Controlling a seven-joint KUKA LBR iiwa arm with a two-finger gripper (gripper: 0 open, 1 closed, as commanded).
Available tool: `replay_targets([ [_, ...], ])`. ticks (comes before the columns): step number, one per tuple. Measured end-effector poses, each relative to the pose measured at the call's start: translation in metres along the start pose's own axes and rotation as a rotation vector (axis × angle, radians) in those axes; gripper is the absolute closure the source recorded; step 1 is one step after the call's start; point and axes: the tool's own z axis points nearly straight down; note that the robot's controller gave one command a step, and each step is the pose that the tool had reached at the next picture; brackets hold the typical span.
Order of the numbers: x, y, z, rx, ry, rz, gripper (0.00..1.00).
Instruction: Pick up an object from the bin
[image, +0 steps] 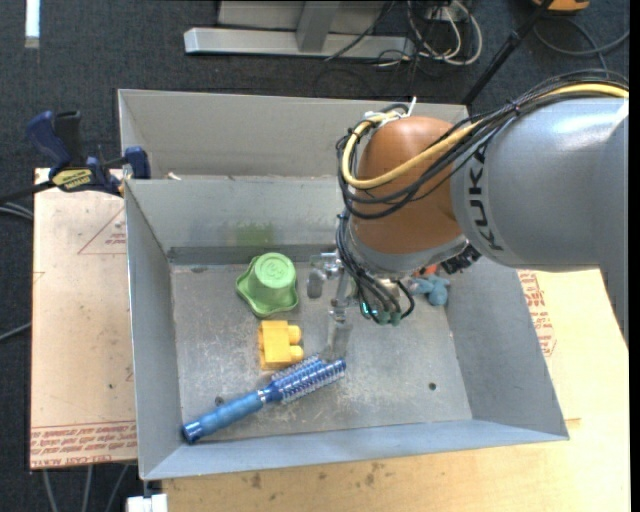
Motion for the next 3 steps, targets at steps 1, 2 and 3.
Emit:
replay_targets([
  [1, 0.057, 0.014, 0.104, -0.001, -0.007, -0.075, 0.0],
  [2, 0.053, 0.013, 0.1, 0.0, -0.015, -0.073, 1.0],
  [3, 0.049, 0.007, 0.0, 0.0, -0.015, -0.07, 1.0],
])
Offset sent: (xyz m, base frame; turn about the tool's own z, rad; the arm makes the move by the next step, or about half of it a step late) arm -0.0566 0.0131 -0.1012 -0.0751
